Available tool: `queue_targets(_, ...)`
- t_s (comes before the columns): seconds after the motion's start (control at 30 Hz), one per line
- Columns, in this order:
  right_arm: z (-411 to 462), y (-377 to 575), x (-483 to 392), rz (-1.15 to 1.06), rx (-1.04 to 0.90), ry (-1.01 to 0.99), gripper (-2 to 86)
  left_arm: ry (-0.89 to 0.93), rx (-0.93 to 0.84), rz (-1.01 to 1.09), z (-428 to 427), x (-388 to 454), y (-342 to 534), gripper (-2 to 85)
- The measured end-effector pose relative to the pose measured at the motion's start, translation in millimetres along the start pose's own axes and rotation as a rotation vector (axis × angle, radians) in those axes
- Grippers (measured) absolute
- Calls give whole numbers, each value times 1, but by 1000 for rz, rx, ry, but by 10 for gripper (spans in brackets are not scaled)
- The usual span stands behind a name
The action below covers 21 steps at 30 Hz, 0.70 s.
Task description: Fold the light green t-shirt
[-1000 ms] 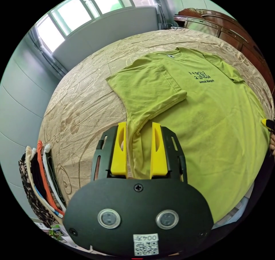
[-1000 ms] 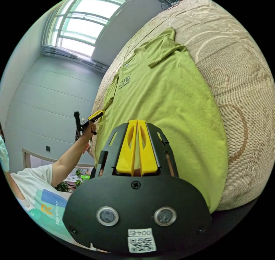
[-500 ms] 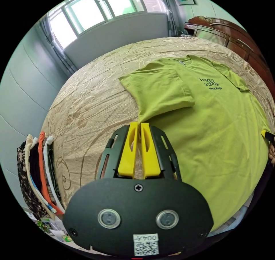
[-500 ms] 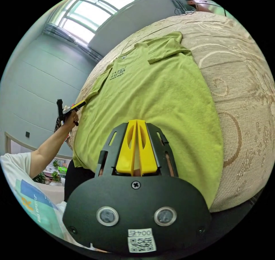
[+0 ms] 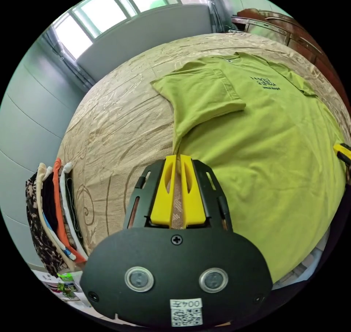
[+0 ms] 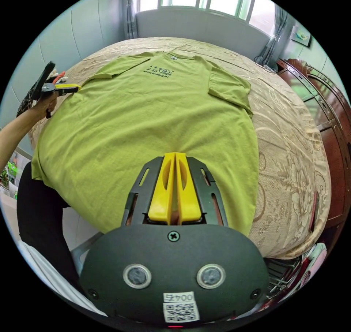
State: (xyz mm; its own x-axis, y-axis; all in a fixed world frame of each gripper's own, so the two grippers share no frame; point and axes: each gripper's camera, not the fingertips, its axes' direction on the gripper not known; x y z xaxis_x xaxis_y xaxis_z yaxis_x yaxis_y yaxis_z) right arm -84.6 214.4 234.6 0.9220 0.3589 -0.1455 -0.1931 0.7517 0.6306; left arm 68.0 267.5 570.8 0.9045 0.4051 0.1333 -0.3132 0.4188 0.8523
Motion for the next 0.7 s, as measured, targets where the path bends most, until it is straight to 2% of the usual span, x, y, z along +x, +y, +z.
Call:
queue_targets(0.17,-10,6,15,47,-1,-76,-7,-2,25,-109,-64,-30,16,20)
queue_targets(0.23,-33,16,38,146,41,-253,-8,5,31,-134,-95,-42,37,23)
queue_targets(0.33,-71,42,66,244,168,-407,-7,84,51,-230,-152,-64,92,31)
queue_targets(0.47,-103,74,89,290,217,-446,-7,301,2,-396,-200,-70,174,54)
queue_targets(0.53,-121,97,105,325,237,-457,-7,348,-50,-408,-208,-54,194,73)
queue_targets(0.7,-150,139,127,371,272,-459,-7,306,-142,-371,-217,-4,219,96)
